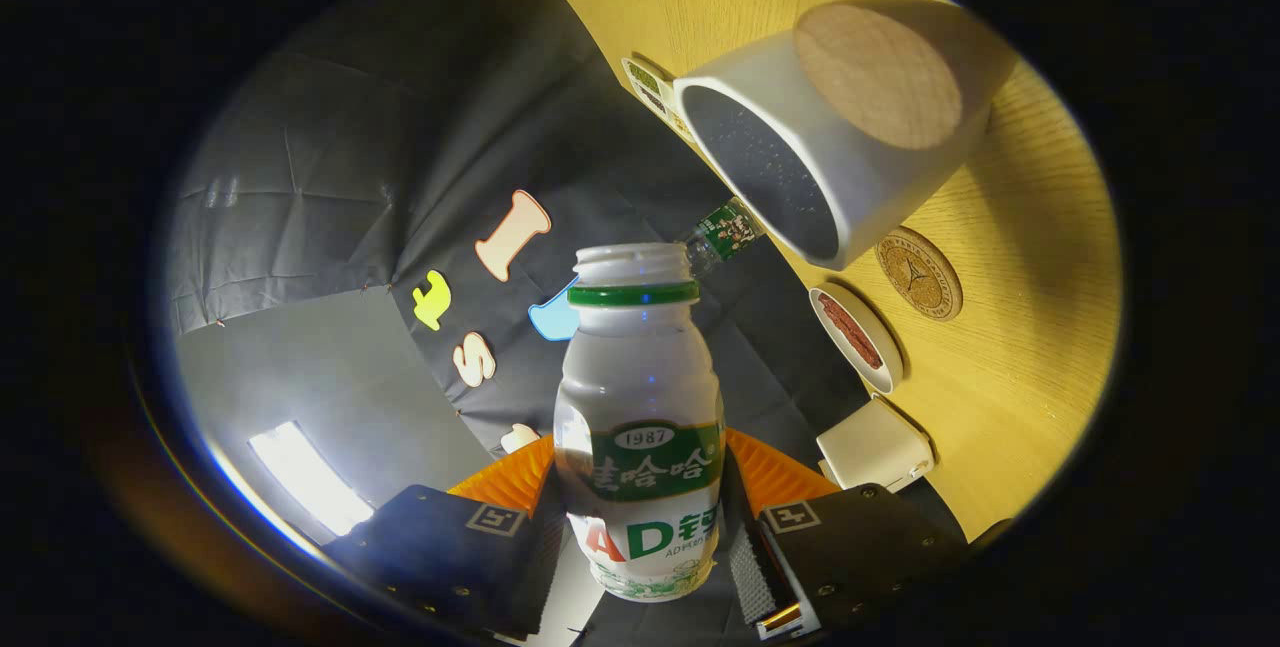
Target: Take the bottle from table, then pour the juice into the cup, finally place the bottle on the coaster
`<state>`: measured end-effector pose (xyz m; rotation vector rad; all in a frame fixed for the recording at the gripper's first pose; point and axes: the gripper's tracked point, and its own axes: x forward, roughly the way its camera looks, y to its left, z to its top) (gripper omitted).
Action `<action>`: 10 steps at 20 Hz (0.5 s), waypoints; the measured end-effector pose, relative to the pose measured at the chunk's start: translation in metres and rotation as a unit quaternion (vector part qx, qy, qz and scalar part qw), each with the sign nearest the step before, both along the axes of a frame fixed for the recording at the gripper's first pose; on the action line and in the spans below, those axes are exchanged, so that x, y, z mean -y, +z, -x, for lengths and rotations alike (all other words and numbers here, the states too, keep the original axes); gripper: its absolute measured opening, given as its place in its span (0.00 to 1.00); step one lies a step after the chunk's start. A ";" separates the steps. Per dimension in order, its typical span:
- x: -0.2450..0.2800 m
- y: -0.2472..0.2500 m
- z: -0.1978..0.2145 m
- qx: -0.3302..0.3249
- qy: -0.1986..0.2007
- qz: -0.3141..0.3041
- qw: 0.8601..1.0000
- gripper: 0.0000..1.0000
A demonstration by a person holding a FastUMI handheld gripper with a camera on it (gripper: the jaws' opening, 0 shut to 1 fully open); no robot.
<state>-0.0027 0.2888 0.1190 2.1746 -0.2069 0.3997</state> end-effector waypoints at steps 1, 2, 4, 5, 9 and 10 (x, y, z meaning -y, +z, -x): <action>0.000 0.001 -0.001 0.001 0.000 -0.001 1.000 0.71; 0.001 0.001 -0.002 0.001 -0.001 -0.001 1.000 0.71; 0.001 0.001 -0.002 0.002 0.000 -0.005 1.000 0.71; 0.001 0.002 -0.002 0.002 0.001 -0.006 1.000 0.71; -0.002 -0.001 -0.002 0.000 0.001 0.009 1.000 0.71; -0.004 -0.004 -0.004 -0.005 0.002 0.023 1.000 0.71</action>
